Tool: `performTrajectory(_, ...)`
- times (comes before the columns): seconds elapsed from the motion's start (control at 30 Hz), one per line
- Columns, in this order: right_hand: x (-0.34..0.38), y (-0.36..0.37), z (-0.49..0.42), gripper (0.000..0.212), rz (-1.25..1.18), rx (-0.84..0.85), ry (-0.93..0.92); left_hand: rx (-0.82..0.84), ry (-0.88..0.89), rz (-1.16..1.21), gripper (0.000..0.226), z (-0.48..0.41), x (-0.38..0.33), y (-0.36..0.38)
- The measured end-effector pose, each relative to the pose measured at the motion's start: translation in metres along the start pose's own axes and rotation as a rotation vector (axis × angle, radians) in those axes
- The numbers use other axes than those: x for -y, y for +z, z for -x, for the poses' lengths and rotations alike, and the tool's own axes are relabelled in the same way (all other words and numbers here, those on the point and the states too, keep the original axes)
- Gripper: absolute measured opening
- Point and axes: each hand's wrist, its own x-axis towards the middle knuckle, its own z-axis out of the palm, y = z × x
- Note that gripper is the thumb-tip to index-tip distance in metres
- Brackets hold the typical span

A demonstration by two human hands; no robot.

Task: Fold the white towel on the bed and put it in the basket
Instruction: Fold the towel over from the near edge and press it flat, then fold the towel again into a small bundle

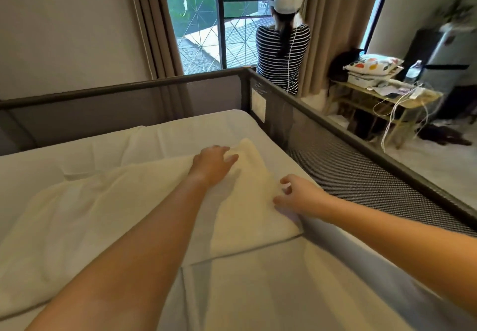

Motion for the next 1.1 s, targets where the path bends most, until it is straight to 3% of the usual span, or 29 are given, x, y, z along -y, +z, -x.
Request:
performTrajectory(0.2,-0.02,-0.006,0.005,0.068,-0.149,0.054,0.09,0.049,-0.01,-0.022,0.052,-0.03,-0.055,0.036)
performTrajectory(0.37,-0.031,-0.001,-0.001,0.024,-0.573,0.138,0.203,0.034,-0.112,-0.073,0.06,-0.05,-0.082,0.055)
performTrajectory(0.47,-0.037,-0.001,-0.01,0.019,-0.702,0.209,0.271,0.034,-0.151,-0.1,0.063,-0.055,-0.092,0.057)
performTrajectory(0.63,-0.043,0.0,-0.013,0.038,-0.708,0.296,0.278,0.045,-0.207,-0.128,0.058,-0.064,-0.096,0.064)
performTrajectory(0.8,-0.043,0.0,-0.008,0.031,-0.619,0.315,0.214,-0.027,-0.224,-0.065,0.046,-0.063,-0.094,0.062)
performTrajectory(0.97,-0.029,-0.01,0.001,0.036,-0.51,0.237,0.129,-0.049,-0.262,0.151,0.042,-0.065,-0.076,0.042)
performTrajectory(1.1,0.0,-0.024,0.02,0.025,-0.557,0.277,0.039,-0.047,-0.263,0.392,0.038,-0.057,-0.056,0.013)
